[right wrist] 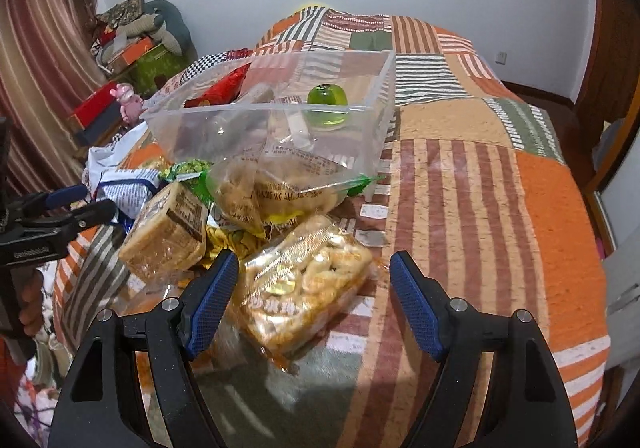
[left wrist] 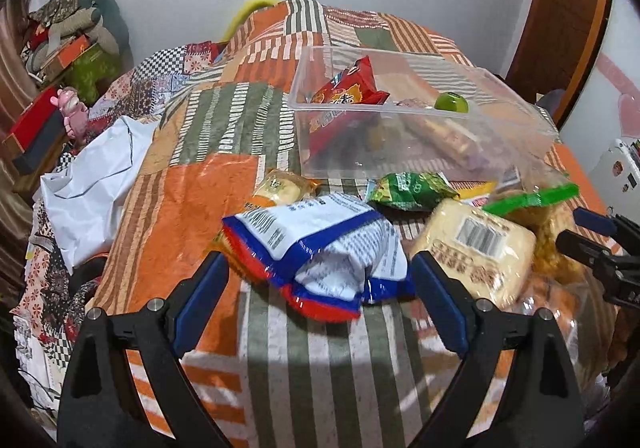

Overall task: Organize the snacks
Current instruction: 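Grasp the blue-and-white chip bag with the left gripper while the right grasps the puffed-cracker bag, then carry the chip bag and cracker bag over the clear box and lower them, then open both grippers to release the two bags into the box, then grasp the cream biscuit pack with the left gripper while the right grasps the green-strip clear bag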

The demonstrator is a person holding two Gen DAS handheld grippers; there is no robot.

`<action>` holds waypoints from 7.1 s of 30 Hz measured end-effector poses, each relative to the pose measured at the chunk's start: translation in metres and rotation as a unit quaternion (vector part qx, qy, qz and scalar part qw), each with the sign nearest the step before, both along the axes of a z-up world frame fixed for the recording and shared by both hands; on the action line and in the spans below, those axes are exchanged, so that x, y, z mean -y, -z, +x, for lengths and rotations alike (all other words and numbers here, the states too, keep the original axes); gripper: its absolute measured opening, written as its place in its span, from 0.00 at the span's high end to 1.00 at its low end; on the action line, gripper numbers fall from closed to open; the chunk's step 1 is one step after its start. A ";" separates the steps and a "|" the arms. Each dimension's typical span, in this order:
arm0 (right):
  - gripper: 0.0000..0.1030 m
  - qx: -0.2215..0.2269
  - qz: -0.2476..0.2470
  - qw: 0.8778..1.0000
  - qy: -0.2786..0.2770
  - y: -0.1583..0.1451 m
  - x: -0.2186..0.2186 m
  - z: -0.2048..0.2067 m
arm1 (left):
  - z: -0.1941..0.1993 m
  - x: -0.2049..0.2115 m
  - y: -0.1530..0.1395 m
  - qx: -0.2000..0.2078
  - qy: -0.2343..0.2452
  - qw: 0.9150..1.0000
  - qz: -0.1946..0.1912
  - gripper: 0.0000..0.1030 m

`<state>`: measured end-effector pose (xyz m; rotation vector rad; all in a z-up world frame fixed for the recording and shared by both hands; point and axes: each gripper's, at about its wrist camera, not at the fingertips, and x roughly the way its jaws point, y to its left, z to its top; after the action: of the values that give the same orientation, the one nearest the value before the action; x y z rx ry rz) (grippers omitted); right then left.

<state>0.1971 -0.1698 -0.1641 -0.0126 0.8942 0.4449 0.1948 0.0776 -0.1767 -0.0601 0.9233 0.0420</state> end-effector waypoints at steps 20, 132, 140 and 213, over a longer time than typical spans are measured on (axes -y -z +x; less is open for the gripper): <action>0.25 -0.020 -0.002 0.999 0.031 0.007 0.042 -0.003 | 0.028 -0.005 0.023 -0.007 -0.025 0.999 -0.029 0.08; 0.57 0.054 -0.006 0.998 -0.038 -0.029 -0.031 0.107 | 0.138 0.076 -0.028 0.044 0.064 0.997 -0.007 0.42; 0.55 0.048 -0.007 0.998 -0.043 -0.024 -0.031 0.111 | 0.133 0.081 -0.019 0.042 0.069 0.997 0.019 0.41; 0.32 -0.010 0.018 0.999 -0.049 0.000 -0.006 0.020 | 0.012 0.057 -0.014 0.014 0.051 0.997 -0.061 0.07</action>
<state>0.2170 -0.1636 -0.1643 -0.0190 0.9072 0.5542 0.2070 0.0210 -0.1627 -0.1262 0.8997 -0.1107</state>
